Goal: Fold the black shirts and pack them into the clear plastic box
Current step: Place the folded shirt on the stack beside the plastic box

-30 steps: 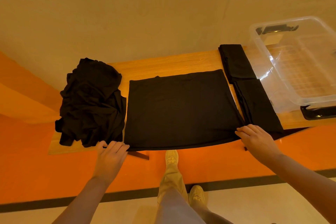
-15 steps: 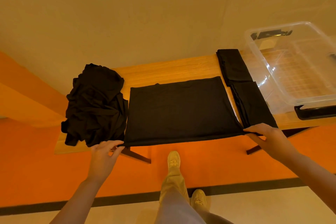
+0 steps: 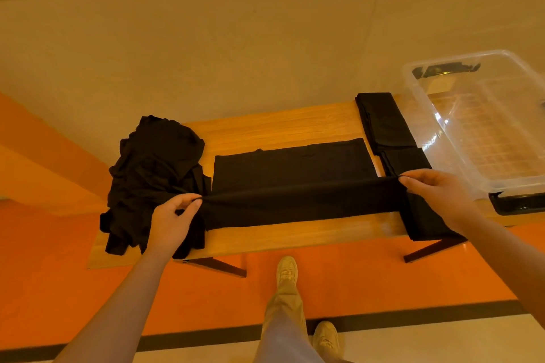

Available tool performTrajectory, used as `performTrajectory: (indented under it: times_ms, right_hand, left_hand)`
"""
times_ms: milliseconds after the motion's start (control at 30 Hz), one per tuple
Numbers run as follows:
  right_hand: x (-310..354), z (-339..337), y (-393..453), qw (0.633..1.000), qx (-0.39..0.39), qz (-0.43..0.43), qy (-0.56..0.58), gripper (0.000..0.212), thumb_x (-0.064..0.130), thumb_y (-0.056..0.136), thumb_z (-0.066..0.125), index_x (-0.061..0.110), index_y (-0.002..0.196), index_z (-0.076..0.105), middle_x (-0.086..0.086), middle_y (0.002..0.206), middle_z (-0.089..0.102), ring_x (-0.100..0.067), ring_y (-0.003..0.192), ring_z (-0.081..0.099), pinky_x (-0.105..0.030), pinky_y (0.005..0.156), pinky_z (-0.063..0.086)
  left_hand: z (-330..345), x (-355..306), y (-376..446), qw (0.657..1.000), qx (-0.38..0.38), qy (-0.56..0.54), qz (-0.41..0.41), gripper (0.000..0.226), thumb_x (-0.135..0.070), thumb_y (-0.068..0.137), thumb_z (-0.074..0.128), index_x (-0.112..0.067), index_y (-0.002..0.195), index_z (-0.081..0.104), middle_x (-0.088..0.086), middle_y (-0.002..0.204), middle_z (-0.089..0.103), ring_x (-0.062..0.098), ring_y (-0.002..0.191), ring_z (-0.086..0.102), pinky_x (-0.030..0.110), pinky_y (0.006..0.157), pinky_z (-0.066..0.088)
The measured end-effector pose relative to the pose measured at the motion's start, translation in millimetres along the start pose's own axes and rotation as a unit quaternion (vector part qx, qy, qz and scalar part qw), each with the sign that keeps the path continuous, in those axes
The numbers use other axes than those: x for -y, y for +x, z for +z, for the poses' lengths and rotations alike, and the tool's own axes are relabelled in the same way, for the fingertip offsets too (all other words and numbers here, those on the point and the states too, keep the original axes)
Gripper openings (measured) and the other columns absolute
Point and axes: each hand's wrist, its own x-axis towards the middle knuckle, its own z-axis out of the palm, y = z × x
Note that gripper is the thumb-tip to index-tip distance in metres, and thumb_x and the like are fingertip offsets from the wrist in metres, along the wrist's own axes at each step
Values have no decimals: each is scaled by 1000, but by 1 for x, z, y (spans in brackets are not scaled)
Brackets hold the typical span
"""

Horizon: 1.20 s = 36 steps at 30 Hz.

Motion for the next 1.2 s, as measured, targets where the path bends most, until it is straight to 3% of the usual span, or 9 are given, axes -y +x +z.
performTrajectory:
  times_ms: [67,267,467,633,800,867,933,1033,1200]
  right_hand:
    - [11,4,15,1000,-11,4,-4,10,12,89,64,18,97,68,-1,90,68,-2,78,65,-13,64,46]
    - [35,19,67,999,-29,15,-31,12,16,89,65,16,101,69,0,93,69,-13,91,65,-23,80,47]
    - [57,35,122,996,-53,43,-50,15,20,89,66,16,103,68,1,96,69,-14,93,65,-31,90,50]
    - [74,52,152,993,-98,50,-51,23,22,89,66,13,110,68,-1,101,68,-17,98,64,-29,86,48]
    - [88,76,147,981,-108,141,84,21,19,86,68,15,107,68,-5,103,68,-17,96,65,-28,82,53]
    - [95,93,133,975,-80,171,113,19,18,85,69,15,104,68,-7,102,68,-15,91,66,-23,72,54]
    - [100,111,116,970,-57,188,144,17,17,84,70,14,101,69,-8,103,69,-19,96,66,-31,83,55]
    - [112,139,90,970,-6,186,158,18,21,84,71,17,101,71,-4,101,71,-19,98,67,-38,93,53]
    - [132,191,55,979,13,136,154,10,23,83,71,22,92,74,5,88,74,-9,91,67,-27,84,52]
  left_hand:
    - [2,-7,20,1000,4,9,-2,16,-19,93,61,-19,108,68,-9,99,63,-1,92,54,21,83,42]
    - [9,-21,84,1000,5,26,-13,23,-20,93,61,-13,114,68,-3,106,65,8,99,57,19,84,42]
    - [19,-32,148,999,-6,28,-46,21,-25,90,66,-15,108,71,-1,102,69,13,97,62,34,94,49]
    - [26,-46,189,996,-24,12,-83,22,-30,86,70,-16,103,72,0,96,69,16,95,64,41,94,51]
    - [37,-68,193,992,-37,13,-120,10,-36,86,68,-26,87,67,-9,84,64,16,90,63,47,94,48]
    - [45,-82,178,991,-8,-9,-133,6,-36,86,68,-30,84,65,-13,83,63,11,87,62,45,93,50]
    - [56,-94,157,990,22,-34,-132,6,-35,85,69,-30,87,68,-13,84,65,6,84,62,38,88,52]
    - [74,-116,123,987,62,-82,-125,9,-31,87,69,-25,94,69,-13,85,66,1,82,61,15,70,47]
    - [101,-143,81,986,80,-126,-80,9,-25,86,71,-28,94,68,-17,82,66,-14,82,58,4,66,45]
